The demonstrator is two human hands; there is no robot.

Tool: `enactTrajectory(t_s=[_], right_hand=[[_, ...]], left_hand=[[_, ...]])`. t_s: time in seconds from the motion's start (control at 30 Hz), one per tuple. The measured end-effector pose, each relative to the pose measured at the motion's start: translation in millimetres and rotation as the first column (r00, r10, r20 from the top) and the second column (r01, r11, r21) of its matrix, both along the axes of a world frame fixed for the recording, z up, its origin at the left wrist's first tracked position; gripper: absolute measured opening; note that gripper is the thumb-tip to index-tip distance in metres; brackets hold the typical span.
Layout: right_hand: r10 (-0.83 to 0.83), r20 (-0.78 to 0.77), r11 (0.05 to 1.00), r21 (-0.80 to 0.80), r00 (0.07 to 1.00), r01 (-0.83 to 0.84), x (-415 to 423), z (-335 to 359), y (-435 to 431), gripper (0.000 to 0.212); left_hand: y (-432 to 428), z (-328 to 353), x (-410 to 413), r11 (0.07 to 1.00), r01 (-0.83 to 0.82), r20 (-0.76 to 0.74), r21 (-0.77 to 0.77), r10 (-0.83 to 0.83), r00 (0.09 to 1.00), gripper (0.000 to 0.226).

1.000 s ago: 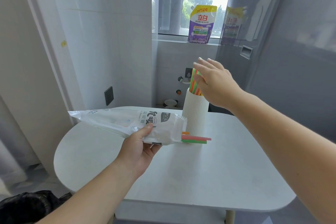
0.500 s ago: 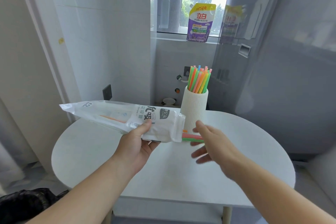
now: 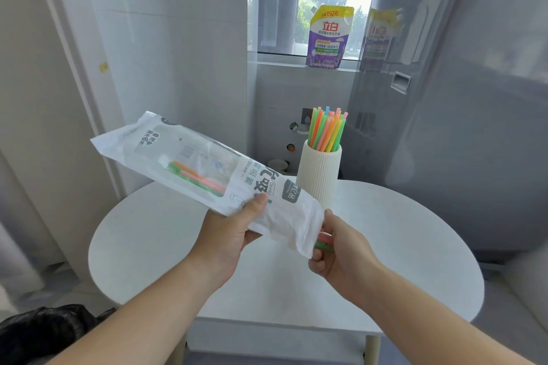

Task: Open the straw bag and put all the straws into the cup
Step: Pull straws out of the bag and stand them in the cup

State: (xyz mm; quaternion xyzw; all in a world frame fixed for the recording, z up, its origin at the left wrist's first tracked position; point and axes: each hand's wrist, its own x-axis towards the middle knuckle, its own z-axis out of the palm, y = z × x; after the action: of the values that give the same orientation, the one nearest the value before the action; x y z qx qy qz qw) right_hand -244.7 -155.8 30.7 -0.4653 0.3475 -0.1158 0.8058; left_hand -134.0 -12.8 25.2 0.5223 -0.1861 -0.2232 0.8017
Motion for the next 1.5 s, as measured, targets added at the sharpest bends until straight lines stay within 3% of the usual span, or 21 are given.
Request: enactTrajectory(t_s=[0.1, 0.27, 0.43, 0.7, 0.97, 1.2, 1.33, 1.5], right_hand=[[0.058, 0.052, 0.996, -0.065, 0.997, -0.055, -0.8, -1.0, -6.1, 0.007], [0.161, 0.086, 0.974, -0.172, 0.983, -0.145, -4.9, -6.4, -16.7, 0.013], [0.123, 0.108, 0.986, -0.126, 0.986, -0.109, -5.8, -6.8, -26.8, 0.015], [0.253, 0.081, 0.964, -0.109, 0.964, -0.244, -10.0, -4.6, -28.9, 0.005], [0.081, 0.145, 0.996, -0.035, 0.986, -0.076, -13.3, 4.7, -51.4, 0.003], [-0.085, 0.229, 0.985, 0.166, 0.970, 0.047, -12.5, 7.3, -57.2, 0.008], [-0.130, 0.263, 0.975, 0.209, 0.956, 0.075, -10.6, 9.4, -53.7, 0.025], [-0.115, 0.248, 0.978, 0.198, 0.962, 0.065, -10.8, 9.9, -48.8, 0.022]], left_hand=[[0.5, -1.8, -0.2, 0.998, -0.043, 0.072, 0.048, 0.040, 0.997, 0.032], [-0.5, -3.4, -0.8, 0.997, -0.053, 0.093, 0.058, 0.047, 0.995, 0.033], [0.2, -2.7, -0.3, 0.998, -0.041, 0.083, 0.044, 0.038, 0.996, 0.048], [1.3, -3.0, -0.4, 0.999, -0.023, 0.077, 0.041, 0.020, 0.997, 0.050], [2.7, -1.2, 4.7, 0.997, -0.076, -0.064, -0.022, 0.074, 0.995, 0.026], [-1.8, -4.2, 3.4, 0.995, -0.096, -0.174, -0.023, 0.091, 0.981, 0.025], [-4.1, -3.5, 3.1, 0.993, -0.109, -0.233, -0.039, 0.097, 0.968, 0.027], [-4.0, -3.0, 3.2, 0.992, -0.106, -0.270, -0.065, 0.085, 0.959, 0.029]])
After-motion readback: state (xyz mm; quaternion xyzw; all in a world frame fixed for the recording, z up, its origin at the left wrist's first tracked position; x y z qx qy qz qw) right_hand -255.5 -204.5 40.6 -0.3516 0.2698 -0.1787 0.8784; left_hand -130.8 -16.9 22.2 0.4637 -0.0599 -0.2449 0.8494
